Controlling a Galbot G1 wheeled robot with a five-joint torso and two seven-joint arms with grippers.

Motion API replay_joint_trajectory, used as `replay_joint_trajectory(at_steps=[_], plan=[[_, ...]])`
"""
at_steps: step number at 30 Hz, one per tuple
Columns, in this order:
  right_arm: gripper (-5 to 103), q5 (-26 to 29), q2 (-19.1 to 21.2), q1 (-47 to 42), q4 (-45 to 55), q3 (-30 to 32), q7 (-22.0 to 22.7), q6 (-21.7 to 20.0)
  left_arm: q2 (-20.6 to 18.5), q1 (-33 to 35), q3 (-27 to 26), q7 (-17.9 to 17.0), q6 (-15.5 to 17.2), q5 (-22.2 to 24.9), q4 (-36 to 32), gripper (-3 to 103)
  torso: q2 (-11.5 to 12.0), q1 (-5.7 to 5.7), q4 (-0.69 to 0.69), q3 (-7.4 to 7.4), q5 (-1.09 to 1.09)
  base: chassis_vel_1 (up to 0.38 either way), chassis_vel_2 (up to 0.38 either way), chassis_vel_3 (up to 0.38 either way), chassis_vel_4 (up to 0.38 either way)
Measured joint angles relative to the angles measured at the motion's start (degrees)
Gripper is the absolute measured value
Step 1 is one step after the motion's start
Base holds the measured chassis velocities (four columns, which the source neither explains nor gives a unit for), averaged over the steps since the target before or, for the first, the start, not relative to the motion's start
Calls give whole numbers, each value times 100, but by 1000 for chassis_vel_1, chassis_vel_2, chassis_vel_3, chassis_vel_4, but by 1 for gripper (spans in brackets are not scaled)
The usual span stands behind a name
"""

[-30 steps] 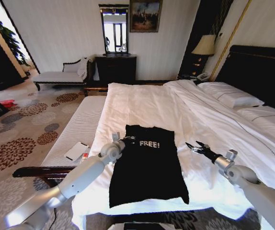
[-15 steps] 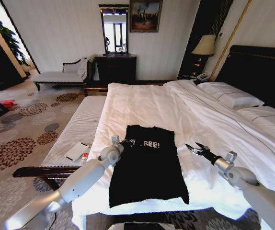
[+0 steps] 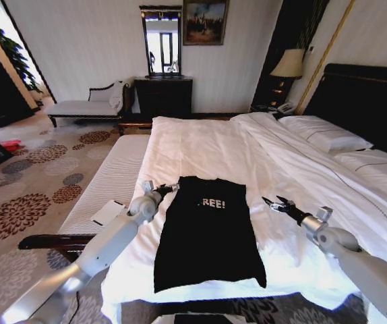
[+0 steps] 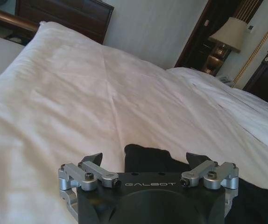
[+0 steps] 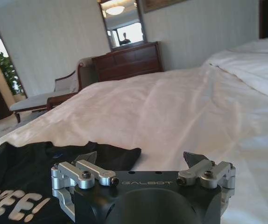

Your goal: Fold the clothes on the bed.

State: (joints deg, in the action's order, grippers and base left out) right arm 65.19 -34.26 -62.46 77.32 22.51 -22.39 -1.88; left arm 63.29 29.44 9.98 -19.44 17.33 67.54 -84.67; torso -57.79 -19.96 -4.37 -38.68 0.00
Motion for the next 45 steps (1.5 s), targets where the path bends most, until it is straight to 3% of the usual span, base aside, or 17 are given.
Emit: replay_joint_trajectory(at_steps=[8, 11, 17, 24, 27, 31, 35, 38, 40, 42, 45], plan=[[100, 241, -139, 827, -563, -814, 18, -80, 295, -273, 31, 133, 0, 16, 579, 100, 1, -1, 9, -1, 2, 0, 0, 0, 0], [100, 436, -213, 1072, -758, -994, 47, -219, 470, -479, 120, 354, 17, -111, 1101, 100, 0, -1, 2, -1, 0, 0, 0, 0, 0], [100, 573, -348, 1729, -1193, -1442, 183, -282, 607, -665, 213, 690, 132, -176, 1561, 100, 1, -1, 8, -1, -1, 0, 0, 0, 0], [100, 574, -456, 2079, -1449, -1632, 218, -284, 920, -819, 232, 926, 185, -424, 2055, 100, 1, -1, 9, 0, 0, 0, 0, 0, 0], [100, 559, -497, 2116, -1476, -1641, 252, -286, 1303, -1047, 196, 1195, 106, -755, 2710, 100, 0, -1, 2, 0, 0, 0, 0, 0, 0], [100, 532, -517, 2114, -1488, -1639, 262, -289, 1528, -1228, 211, 1369, 49, -836, 3090, 103, 1, -1, 6, 0, 1, 0, 0, 0, 0], [100, 521, -517, 2089, -1496, -1627, 262, -290, 1745, -1381, 206, 1495, -25, -935, 3523, 100, 0, 0, 6, 0, 1, 0, 0, 0, 0], [100, 485, -542, 2074, -1512, -1619, 264, -290, 2049, -1553, 126, 1629, -189, -1173, 4223, 97, 1, 0, 4, 0, 1, 0, 0, 0, 0], [100, 467, -559, 2050, -1497, -1612, 272, -291, 2135, -1587, 83, 1690, -245, -1249, 4420, 91, 1, -1, 5, 0, 1, 0, 0, 0, 0], [100, 453, -562, 2033, -1479, -1606, 273, -293, 2162, -1590, 57, 1711, -267, -1274, 4477, 91, 1, -1, 6, 0, 1, 0, 0, 0, 0], [100, 430, -562, 1988, -1450, -1598, 273, -294, 2254, -1590, -28, 1780, -385, -1408, 4651, 74, 1, 0, 7, 0, 1, 0, 0, 0, 0]])
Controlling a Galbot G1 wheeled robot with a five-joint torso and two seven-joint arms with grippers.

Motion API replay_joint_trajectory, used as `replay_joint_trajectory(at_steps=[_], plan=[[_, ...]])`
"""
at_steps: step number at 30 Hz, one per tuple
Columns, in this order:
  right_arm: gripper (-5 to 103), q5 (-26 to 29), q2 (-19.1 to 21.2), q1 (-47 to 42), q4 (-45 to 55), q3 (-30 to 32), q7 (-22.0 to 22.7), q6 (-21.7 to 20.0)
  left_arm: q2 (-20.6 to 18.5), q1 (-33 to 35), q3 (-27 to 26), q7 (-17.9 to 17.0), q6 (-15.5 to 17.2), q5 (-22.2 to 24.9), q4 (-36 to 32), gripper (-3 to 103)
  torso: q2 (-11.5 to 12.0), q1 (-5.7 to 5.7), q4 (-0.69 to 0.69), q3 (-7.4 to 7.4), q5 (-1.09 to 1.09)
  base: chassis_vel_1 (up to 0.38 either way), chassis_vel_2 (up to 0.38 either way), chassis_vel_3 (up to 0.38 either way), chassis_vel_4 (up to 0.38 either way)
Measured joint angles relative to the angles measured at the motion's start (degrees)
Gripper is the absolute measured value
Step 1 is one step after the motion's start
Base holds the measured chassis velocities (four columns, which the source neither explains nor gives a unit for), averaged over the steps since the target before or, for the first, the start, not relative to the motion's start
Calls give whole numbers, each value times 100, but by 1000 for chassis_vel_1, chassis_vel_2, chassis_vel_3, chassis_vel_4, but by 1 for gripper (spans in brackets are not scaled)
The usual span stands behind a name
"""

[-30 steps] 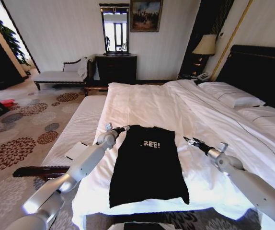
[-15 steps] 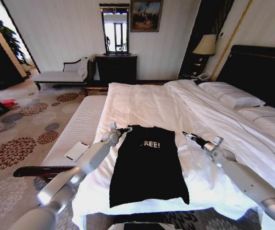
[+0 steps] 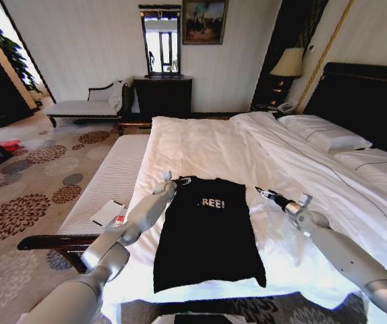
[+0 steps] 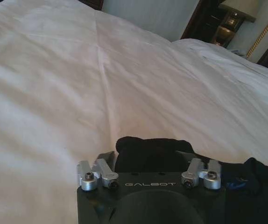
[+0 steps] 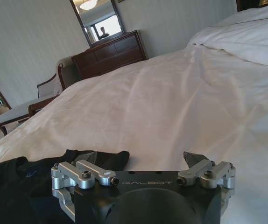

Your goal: Fold the clothes on the bed.

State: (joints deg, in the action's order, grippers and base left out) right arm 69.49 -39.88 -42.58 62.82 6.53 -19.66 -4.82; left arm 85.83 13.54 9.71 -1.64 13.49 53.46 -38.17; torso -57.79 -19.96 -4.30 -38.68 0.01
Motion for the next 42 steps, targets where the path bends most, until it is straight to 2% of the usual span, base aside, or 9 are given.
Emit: replay_joint_trajectory(at_steps=[1, 7, 9, 13, 16, 19, 21, 31, 42], plan=[[100, 0, 0, 0, 0, 0, 0, 0, 0, 0, 0, 0, 0, 0, 0, 74, 0, 0, 0, 0, 0, 0, 0, 0, 0], [100, -46, 1, 11, -39, -22, -8, 0, 90, -26, -121, 169, -224, -148, 288, 47, 0, 0, -2, 0, 0, 0, 0, 0, 0], [100, -47, -5, 17, -46, -25, -8, 0, 94, -26, -148, 171, -228, -148, 294, 47, 0, 0, -1, 0, 0, 0, 0, 0, 0], [100, 19, -62, 113, -144, -79, -48, -7, 84, -20, -156, 151, -263, -120, 266, 31, 0, 1, 0, 0, 0, 0, 0, 0, 0], [100, 591, -114, 321, -240, -160, -232, -218, 65, 66, -140, 39, -326, -78, 139, 15, -1, 1, -2, 0, -1, 0, 0, 0, 0], [100, 673, -144, 424, -317, -230, -293, -260, 53, 92, -141, 18, -327, -59, 85, 15, -1, 1, -2, 0, -1, 0, 0, 0, 0], [100, 439, -333, 953, -833, -817, -713, -298, -86, 225, -29, -58, -314, 26, -259, 0, -1, 0, -1, 0, -2, 0, 0, 0, 0], [100, -448, -946, 1951, -2130, -1827, -1180, -109, -230, 362, 103, -155, -268, 154, -687, 0, -1, 0, -1, 0, -1, 0, 0, 0, 0], [100, -1030, -1376, 2713, -3249, -1954, -1574, 47, -422, 508, 199, -166, -263, 219, -980, 0, -1, 0, 0, 0, -2, 0, 0, 0, 0]])
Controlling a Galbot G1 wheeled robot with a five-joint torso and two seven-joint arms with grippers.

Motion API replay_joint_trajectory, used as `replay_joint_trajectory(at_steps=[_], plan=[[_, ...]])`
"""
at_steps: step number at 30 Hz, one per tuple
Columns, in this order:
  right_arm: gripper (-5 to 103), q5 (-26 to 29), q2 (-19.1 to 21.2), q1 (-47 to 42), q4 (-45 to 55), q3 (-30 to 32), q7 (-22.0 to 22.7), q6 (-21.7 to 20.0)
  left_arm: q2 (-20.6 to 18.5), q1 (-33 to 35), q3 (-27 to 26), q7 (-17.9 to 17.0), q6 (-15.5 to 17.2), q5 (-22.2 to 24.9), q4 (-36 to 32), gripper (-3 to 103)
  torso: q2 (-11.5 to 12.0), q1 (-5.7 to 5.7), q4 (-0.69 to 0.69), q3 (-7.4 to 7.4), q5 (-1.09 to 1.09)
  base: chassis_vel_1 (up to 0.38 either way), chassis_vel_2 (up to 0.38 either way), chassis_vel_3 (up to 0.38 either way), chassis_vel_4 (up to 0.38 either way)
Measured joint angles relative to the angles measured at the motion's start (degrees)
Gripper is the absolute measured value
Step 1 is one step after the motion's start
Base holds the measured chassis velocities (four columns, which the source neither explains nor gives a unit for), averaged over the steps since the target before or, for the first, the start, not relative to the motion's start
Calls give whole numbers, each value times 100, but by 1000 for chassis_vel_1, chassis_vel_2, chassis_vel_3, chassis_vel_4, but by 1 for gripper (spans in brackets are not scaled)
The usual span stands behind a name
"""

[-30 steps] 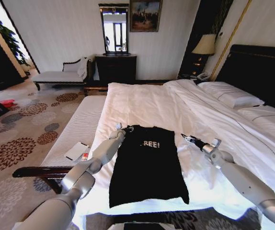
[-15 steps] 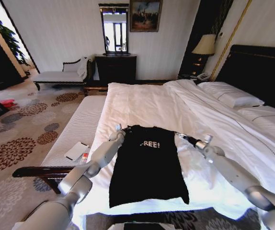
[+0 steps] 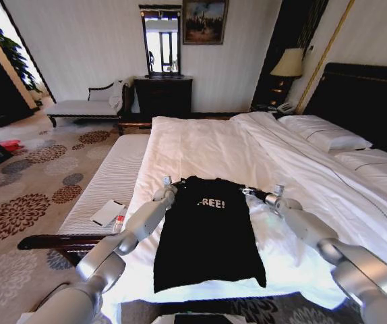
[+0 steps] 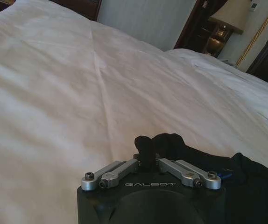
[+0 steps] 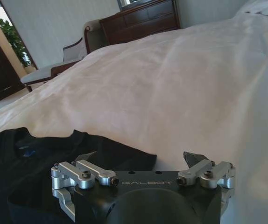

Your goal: Fold the clothes on the bed.

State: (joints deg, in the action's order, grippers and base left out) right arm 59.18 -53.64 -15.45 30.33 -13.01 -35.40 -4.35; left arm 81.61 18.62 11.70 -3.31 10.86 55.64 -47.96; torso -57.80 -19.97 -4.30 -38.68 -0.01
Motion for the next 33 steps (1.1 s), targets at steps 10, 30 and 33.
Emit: replay_joint_trajectory(at_steps=[10, 30, 33], plan=[[100, -149, -197, 112, -289, 28, -63, -55, -19, 28, -14, 1, -1, 40, -49, 0, 0, 0, 0, 0, 1, 0, 0, 0, 0], [55, -144, -156, -18, -159, 109, -57, -65, -40, 85, -44, -6, -16, 56, -83, 0, 0, 1, 0, 1, 1, 0, 0, 0, 0], [38, -145, -142, -30, -137, 94, -60, -74, -15, 74, -46, -24, -16, 62, -84, 0, 0, 0, 0, 0, 1, 0, 0, 0, 0]])
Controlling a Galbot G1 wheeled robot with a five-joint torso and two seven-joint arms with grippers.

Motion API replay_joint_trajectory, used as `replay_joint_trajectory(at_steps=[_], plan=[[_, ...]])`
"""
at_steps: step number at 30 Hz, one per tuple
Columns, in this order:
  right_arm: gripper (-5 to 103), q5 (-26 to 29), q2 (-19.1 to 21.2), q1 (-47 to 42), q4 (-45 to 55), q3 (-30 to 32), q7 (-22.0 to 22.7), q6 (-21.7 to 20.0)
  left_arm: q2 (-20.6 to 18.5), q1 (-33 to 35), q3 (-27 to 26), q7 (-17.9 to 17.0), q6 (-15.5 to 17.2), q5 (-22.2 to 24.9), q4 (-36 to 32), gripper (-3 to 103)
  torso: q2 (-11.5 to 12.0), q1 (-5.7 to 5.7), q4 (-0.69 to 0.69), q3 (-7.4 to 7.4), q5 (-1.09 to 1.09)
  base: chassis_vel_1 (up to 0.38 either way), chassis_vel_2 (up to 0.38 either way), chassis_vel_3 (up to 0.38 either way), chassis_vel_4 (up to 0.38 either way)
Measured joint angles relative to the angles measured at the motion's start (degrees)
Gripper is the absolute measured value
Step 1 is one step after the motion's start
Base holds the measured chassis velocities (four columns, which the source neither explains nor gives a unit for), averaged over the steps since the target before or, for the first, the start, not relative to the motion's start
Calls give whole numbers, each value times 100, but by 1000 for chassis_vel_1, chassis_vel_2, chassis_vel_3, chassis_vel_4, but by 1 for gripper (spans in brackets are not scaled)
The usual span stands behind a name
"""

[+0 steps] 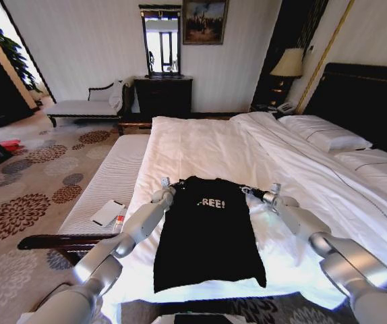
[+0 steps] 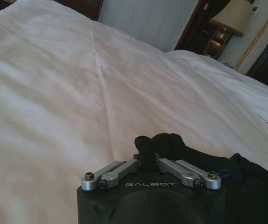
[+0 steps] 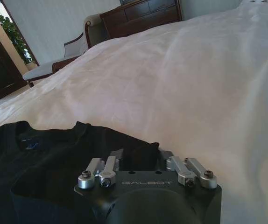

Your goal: Fold the clothes on the bed.

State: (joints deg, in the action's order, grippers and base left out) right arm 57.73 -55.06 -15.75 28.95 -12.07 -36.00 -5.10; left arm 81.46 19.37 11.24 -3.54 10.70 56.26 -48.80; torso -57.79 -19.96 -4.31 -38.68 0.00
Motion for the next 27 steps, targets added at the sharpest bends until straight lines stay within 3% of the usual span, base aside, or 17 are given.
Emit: replay_joint_trajectory(at_steps=[2, 6, 8, 11, 27], plan=[[38, -2, 3, -5, 9, -6, 0, -2, 7, -1, 0, -4, 0, 0, 0, 0, 0, 0, 0, 0, 0, 0, 0, 0, 0], [16, -11, 26, -47, 60, -34, -1, -12, 12, 1, 0, -16, -5, 0, 0, 0, 0, 0, -1, 0, 0, 0, 0, 0, 0], [16, -14, 26, -48, 60, -36, -1, -12, 12, 2, -1, -18, -8, 0, 0, 0, 0, 0, -1, 0, 0, 0, 0, 0, 0], [3, -40, 11, -51, 53, -42, -3, -13, 15, 13, -40, -40, -16, 3, 7, 0, 0, 0, 0, 0, 0, 0, 0, 0, 0], [0, -31, 7, -92, 189, -5, 215, 131, -104, -66, -218, -126, -16, 77, -5, 0, 0, 0, -1, 0, 0, 0, 0, 0, 0]])
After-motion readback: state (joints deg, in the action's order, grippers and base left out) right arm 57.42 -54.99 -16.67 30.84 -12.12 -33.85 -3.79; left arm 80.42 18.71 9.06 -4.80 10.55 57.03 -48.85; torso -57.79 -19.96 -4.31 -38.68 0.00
